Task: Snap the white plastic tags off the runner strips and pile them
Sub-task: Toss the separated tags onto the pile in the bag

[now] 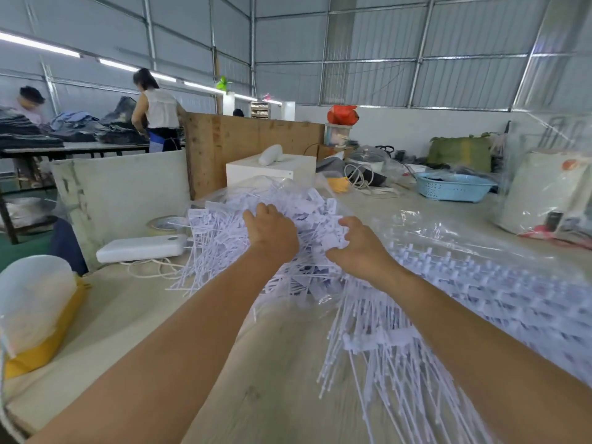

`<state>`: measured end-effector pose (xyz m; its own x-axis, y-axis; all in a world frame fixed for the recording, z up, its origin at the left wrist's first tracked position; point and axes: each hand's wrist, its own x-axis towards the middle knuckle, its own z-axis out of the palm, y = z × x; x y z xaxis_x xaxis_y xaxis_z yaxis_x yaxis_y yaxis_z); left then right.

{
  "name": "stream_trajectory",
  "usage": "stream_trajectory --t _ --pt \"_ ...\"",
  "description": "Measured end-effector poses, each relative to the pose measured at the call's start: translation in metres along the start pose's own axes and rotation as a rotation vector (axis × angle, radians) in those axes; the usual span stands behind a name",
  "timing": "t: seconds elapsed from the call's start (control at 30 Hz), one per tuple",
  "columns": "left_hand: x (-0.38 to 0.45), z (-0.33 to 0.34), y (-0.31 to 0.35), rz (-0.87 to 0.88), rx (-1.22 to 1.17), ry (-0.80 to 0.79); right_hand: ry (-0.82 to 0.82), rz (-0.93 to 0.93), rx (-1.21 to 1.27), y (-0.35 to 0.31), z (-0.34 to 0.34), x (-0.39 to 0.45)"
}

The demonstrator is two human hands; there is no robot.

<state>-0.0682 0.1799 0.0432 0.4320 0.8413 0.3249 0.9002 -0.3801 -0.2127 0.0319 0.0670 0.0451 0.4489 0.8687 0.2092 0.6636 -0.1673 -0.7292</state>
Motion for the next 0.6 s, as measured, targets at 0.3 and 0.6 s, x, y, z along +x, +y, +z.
stream_trajectory --t 0.3,0.6 --pt "-0.115 -0.060 0.025 0.379 -0.467 0.556 0.073 -0.181 0.153 0.013 -0.102 -0.094" --pt "-0.146 -0.044 0.081 0.685 -0.574 -0.125 0.253 0.019 0.197 0.114 -0.126 -0.145"
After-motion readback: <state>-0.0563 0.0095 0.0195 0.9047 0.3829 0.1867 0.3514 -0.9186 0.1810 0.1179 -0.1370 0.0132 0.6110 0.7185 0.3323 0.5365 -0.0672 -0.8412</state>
